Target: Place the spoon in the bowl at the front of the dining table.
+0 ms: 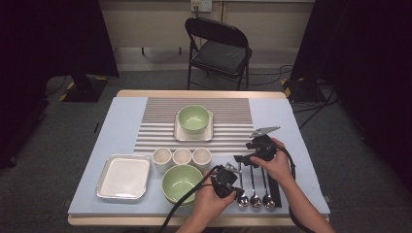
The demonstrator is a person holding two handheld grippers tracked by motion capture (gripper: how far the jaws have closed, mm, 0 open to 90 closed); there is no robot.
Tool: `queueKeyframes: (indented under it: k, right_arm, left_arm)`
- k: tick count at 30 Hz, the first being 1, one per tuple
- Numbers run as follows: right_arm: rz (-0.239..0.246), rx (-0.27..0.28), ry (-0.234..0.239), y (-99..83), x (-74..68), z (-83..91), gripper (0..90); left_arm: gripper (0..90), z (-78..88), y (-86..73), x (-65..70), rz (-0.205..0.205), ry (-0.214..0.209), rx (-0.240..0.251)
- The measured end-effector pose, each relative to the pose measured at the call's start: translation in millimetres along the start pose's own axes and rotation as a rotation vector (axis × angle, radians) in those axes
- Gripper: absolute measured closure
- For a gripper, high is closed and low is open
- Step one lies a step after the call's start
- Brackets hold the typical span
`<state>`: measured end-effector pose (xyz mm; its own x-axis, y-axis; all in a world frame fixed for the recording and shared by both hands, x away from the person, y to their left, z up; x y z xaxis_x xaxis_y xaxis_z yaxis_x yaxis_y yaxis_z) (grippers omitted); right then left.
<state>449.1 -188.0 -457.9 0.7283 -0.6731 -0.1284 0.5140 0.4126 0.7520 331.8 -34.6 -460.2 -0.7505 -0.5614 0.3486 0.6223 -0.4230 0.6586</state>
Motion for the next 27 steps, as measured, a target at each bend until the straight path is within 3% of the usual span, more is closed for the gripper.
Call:
queueKeyframes:
  k: [19, 27]
  right_arm:
    - [0.018, 0.003, -0.015, -4.3, 2.9, 3.6, 19.3]
    - [0.029, 0.014, 0.008, -3.6, 0.8, 5.5, 24.8]
  left_arm:
    - [90.0, -9.2, -6.8, 2.7, -0.012, -0.008, -0.038]
    - [90.0, -9.6, -7.9, 3.5, -0.026, -0.007, -0.057]
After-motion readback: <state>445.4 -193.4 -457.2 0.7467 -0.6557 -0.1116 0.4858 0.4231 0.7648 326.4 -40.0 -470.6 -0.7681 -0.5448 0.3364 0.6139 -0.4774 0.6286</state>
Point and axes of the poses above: each handheld gripper's, and its own axes: z roughly backward along the jaws, y roughly out of its top, x roughly to its right, the point moved 2 cm from there along -z, roughly forward along the jaws, and after that the axes turned 5 degrees about x, right-handed, at the moved point
